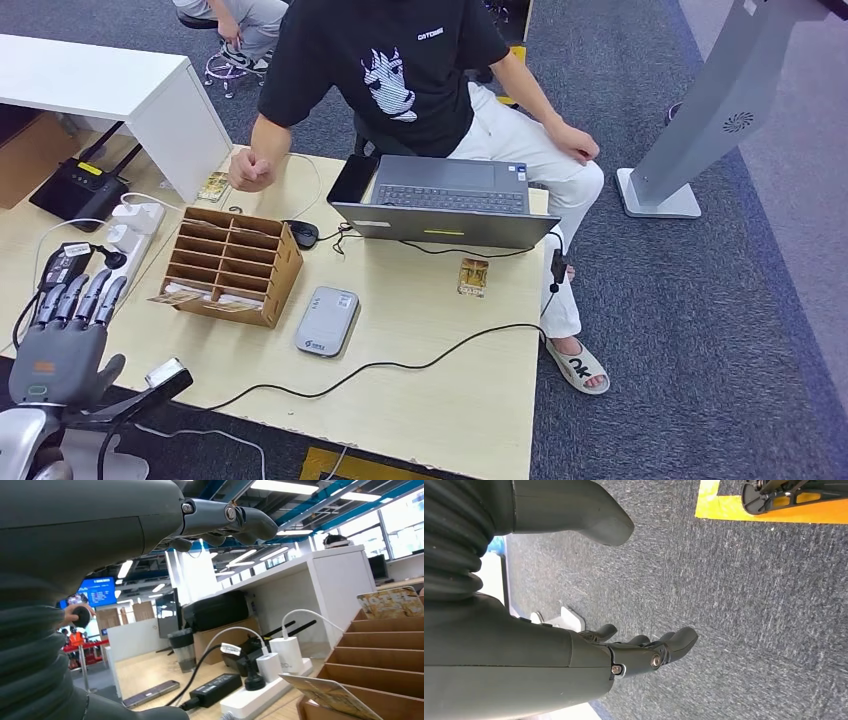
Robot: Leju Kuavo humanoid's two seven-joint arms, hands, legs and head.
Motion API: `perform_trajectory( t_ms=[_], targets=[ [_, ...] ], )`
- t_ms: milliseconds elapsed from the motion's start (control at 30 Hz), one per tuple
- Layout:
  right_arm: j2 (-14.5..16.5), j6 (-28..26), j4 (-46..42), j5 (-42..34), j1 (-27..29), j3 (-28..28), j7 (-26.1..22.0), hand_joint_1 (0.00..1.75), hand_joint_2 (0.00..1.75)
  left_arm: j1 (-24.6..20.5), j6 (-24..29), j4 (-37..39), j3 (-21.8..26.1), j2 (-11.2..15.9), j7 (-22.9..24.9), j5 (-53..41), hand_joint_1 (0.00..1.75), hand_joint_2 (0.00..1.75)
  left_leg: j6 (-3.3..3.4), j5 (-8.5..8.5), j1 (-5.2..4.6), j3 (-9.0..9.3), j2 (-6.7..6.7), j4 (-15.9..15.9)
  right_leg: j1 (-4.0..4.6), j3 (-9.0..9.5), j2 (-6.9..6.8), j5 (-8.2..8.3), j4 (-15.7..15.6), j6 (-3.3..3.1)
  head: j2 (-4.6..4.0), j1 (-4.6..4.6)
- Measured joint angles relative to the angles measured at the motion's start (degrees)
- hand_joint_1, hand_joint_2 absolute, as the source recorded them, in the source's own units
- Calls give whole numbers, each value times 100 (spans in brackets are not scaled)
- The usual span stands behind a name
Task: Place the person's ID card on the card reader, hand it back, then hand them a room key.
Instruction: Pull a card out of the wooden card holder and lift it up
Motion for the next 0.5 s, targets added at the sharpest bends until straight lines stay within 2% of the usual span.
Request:
perform_trajectory(
  t_ms=[267,500],
  targets=[
    [0,24,0,179,-25,6,-61,0,175,-524,382,893,-179,-162,-538,354,0,175,2,2,-1,2,0,1,0,2,-1,3,0,-2,0,1],
    [0,73,0,314,-50,14,-65,0,175,-1012,424,1562,-379,-404,-802,677,0,175,2,2,-1,2,0,2,-1,2,1,4,0,-2,0,0]
  ],
)
